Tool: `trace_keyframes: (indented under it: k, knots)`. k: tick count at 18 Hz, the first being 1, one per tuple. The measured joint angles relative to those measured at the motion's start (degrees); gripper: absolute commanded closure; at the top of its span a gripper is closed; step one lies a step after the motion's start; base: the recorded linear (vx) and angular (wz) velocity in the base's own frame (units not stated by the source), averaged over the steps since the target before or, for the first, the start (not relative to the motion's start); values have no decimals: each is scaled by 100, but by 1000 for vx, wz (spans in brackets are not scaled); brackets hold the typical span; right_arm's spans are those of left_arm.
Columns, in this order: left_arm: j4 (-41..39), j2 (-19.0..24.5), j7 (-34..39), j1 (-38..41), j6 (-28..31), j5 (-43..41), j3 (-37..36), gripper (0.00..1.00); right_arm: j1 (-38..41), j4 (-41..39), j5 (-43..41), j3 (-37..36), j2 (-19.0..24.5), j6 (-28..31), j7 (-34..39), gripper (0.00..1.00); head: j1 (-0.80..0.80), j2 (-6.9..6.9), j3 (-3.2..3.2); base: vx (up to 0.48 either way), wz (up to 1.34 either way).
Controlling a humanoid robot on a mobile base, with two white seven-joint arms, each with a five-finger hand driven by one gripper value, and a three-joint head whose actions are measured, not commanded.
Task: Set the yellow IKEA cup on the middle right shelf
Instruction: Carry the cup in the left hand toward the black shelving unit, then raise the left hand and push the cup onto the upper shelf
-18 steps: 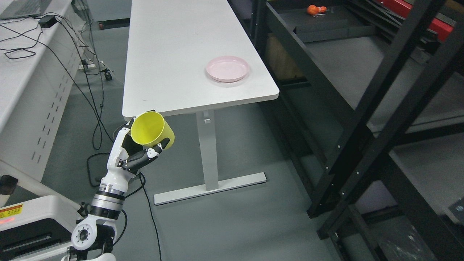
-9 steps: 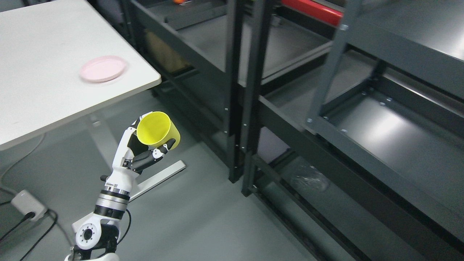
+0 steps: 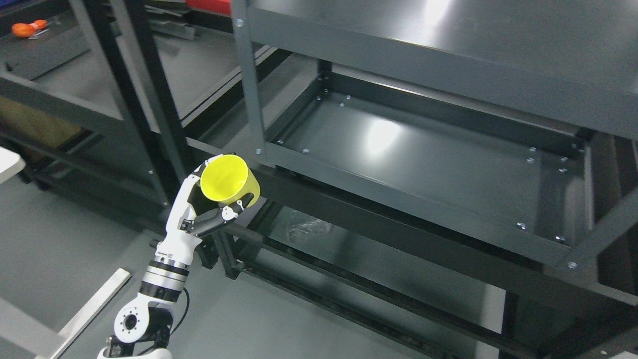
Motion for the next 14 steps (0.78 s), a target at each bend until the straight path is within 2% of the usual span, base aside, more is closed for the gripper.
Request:
trace_keyframes:
  k: [7, 14]
  knots:
    - [-193, 0, -31, 1, -519, 45, -746, 97, -4, 0, 0, 0, 0, 0, -26, 1, 0, -3, 0, 58, -325]
    - [-659, 0, -46, -254, -1364, 73, -2121, 97, -5, -1, 0, 0, 0, 0, 2, 1, 0, -3, 0, 94, -146]
